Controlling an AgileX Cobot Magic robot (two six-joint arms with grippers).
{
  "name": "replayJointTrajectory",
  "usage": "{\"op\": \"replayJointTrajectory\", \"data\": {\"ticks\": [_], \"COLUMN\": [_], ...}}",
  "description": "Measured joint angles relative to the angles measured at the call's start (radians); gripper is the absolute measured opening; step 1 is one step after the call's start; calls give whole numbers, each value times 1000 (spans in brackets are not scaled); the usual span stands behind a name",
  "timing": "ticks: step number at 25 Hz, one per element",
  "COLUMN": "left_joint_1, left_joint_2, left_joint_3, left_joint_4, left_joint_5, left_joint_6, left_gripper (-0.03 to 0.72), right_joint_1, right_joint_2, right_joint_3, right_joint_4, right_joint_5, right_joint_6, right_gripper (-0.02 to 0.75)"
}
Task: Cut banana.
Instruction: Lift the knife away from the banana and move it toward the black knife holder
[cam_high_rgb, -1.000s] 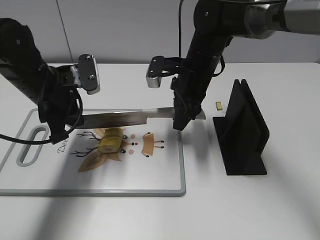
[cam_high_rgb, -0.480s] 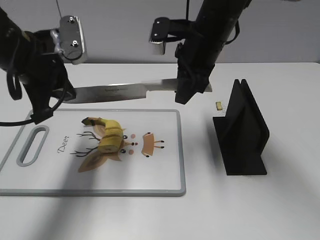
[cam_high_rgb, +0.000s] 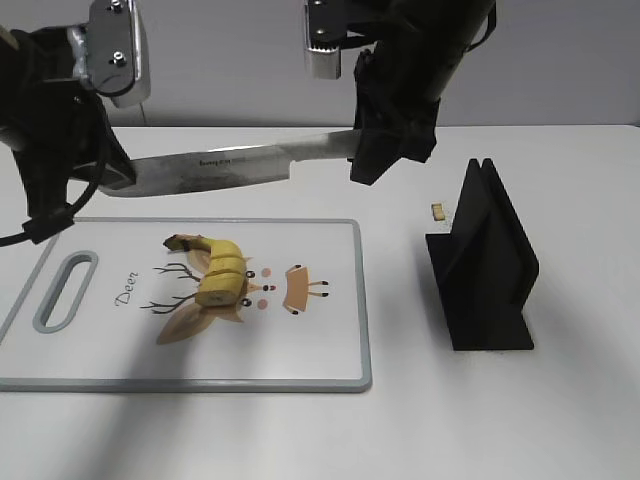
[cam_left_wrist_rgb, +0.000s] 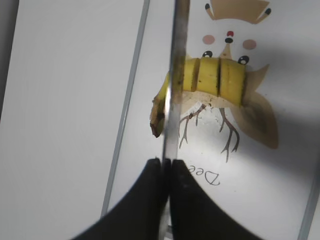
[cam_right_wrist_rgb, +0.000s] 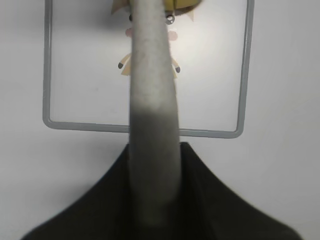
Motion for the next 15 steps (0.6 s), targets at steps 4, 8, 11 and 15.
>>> {"op": "replayJointTrajectory", "data": {"ticks": [4,8,11,15], "left_joint_1": [0,0,0,46], "left_joint_2": [-2,-3,-19,-74], "left_joint_3": [0,0,0,0], "left_joint_4": [-26,-32,-30,-28], "left_joint_5": [-5,-14,-38,-111], "left_joint_6": [0,-14,-50,-213], "left_gripper": [289,583,641,645], "right_joint_1": [0,0,0,0], "right_joint_2": [-13,-31,-56,-90], "right_joint_3": [0,0,0,0], "right_joint_4": [11,10,4,-68], "right_joint_5": [1,1,1,2], "right_joint_6": [-14,-14,-4,102], "right_gripper": [174,174,172,172]}}
